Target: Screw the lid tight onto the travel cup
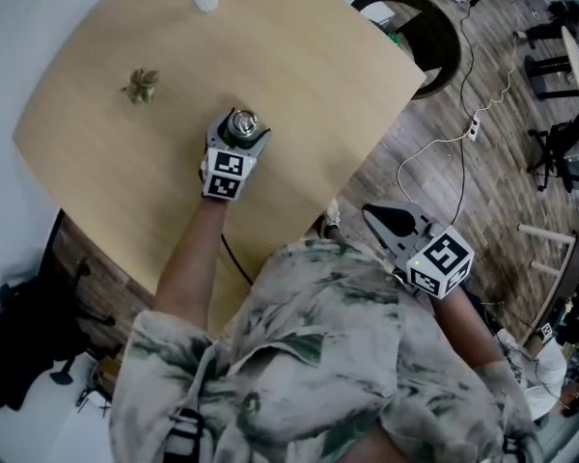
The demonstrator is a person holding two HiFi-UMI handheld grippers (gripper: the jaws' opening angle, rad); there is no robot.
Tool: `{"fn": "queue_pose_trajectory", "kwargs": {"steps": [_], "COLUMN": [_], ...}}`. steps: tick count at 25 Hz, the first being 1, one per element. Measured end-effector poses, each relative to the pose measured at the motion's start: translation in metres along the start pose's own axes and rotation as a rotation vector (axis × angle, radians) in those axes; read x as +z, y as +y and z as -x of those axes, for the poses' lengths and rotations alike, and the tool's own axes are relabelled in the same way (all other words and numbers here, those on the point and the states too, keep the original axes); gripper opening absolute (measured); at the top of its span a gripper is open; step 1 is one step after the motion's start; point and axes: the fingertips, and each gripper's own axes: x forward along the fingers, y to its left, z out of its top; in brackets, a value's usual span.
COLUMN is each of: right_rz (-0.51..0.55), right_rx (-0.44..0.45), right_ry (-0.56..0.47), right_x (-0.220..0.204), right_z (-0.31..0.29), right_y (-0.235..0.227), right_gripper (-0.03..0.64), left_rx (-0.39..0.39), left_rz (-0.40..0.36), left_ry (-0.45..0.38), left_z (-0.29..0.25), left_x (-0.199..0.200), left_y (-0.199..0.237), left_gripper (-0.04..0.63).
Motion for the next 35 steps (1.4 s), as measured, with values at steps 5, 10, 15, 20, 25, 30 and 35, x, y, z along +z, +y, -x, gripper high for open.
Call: {"fn": "queue_pose_trajectory", "kwargs": {"steps": [5,10,15,20,25,30,35], "right_rz": [0.000,0.001,-0.011,-0.006,0.017,0.047,0.101], "right_rx": [0.010,0.006,0.006,0.008,0.028,0.069,0.129], "right_ry": [0.000,-0.013,-0.020,-0.024,-0.031,-0.040,-0.068], "right_x": [0.001,0.003,0.002,0.001,-0.002,-0.005,0.004], "right_z": [-0.007,-0.008,-0.008,-0.014,-0.013,-0.013,-0.010], "right_y": [0.001,0.005,0.006,0.005,0.013,0.019,0.025], "right_gripper": [0.021,0.021,0.021,0.021,0.021,0.021,0.021], "left_rx": [0.001,0.024,0.041,0.079,0.127,0.105,0.096], "left_rz": [0.008,0.004,0.014,0.058,0.138,0.186,0.209], "left_ry": [-0.005,0.008,-0.009,-0.024,-0.034,-0.046,-0.055], "left_z": [-0.003,0.007,0.028,0.059,0.099,0.133,0.165], "left_x": [-0.001,0.000,0.004,-0.004,-0.013,-0.008,0.013], "left_y": [0.001,0.003,0.003,0.005,-0.007,-0.040,-0.074], "left_gripper": [0.382,0.383,0.383,0.382,0.380,0.380,0.295]}}
